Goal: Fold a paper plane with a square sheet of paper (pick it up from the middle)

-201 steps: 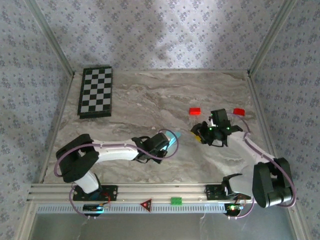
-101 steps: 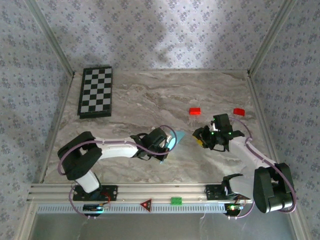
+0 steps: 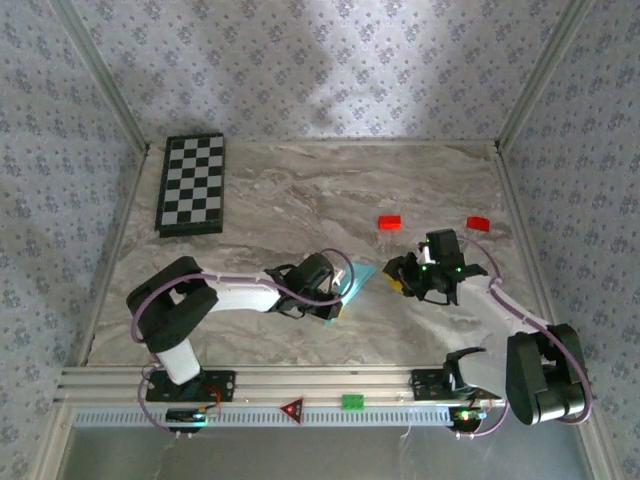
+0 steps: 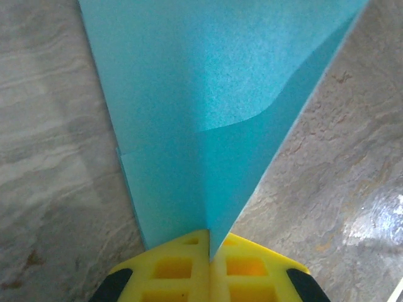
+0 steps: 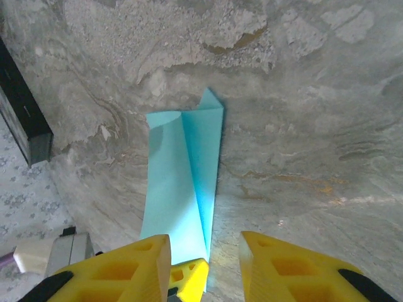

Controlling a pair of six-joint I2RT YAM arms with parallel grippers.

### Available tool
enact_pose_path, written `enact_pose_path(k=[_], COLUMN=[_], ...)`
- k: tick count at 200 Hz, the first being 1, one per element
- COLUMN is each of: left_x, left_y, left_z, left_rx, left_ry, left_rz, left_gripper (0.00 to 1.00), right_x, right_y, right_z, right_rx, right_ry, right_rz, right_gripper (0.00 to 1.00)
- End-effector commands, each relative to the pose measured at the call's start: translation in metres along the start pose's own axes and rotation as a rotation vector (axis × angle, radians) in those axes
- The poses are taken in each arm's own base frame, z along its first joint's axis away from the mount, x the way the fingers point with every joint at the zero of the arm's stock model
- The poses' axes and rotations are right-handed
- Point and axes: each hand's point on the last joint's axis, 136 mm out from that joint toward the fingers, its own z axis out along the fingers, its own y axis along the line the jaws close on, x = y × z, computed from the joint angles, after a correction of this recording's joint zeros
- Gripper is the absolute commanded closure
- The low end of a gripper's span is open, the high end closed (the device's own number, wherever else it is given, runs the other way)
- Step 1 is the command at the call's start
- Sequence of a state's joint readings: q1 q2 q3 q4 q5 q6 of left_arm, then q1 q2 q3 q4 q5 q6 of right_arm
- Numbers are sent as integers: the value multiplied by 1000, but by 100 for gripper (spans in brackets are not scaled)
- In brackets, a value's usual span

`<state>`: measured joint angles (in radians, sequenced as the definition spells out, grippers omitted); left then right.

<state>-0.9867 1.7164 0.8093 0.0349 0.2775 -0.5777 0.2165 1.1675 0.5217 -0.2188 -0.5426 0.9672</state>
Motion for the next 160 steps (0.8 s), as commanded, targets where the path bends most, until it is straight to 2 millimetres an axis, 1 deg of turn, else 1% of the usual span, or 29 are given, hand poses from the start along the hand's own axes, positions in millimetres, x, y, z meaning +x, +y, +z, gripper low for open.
enact_pose_path(k=[1, 28, 48, 60, 81, 94, 111, 128, 160], left_x=[-9, -10, -12, -13, -14, -13, -13, -14, -13], left_y=[-13, -23, -27, -25, -20, -15, -14, -17, -17], left_z=[5, 13, 18, 21, 26, 29, 32, 33, 36], left_rx=[80, 136, 151, 136, 99, 67, 59, 61, 47], left_ry=[13, 62, 79, 93, 123, 139, 153, 172, 211], left_rz=[-39, -74, -96, -118, -148, -163, -171, -176, -188], left_gripper=[100, 99, 98, 98, 98, 98, 97, 96, 96], right_x=[2, 7, 12, 15, 22, 26, 29, 29, 30], right_y=[9, 17, 15, 11, 4, 4, 2, 0, 4], right_z=[1, 1, 1, 1, 5, 7, 10, 11, 13], right_rx=[-51, -83, -79, -81, -89, -114, -127, -122, -140], right_ry=[1, -20, -28, -10, 33, 56, 69, 72, 72], right_rz=[-80, -213, -260, -256, -235, -226, -209, -202, -206], right_gripper=[66, 69, 71, 73, 79, 83, 86, 87, 87])
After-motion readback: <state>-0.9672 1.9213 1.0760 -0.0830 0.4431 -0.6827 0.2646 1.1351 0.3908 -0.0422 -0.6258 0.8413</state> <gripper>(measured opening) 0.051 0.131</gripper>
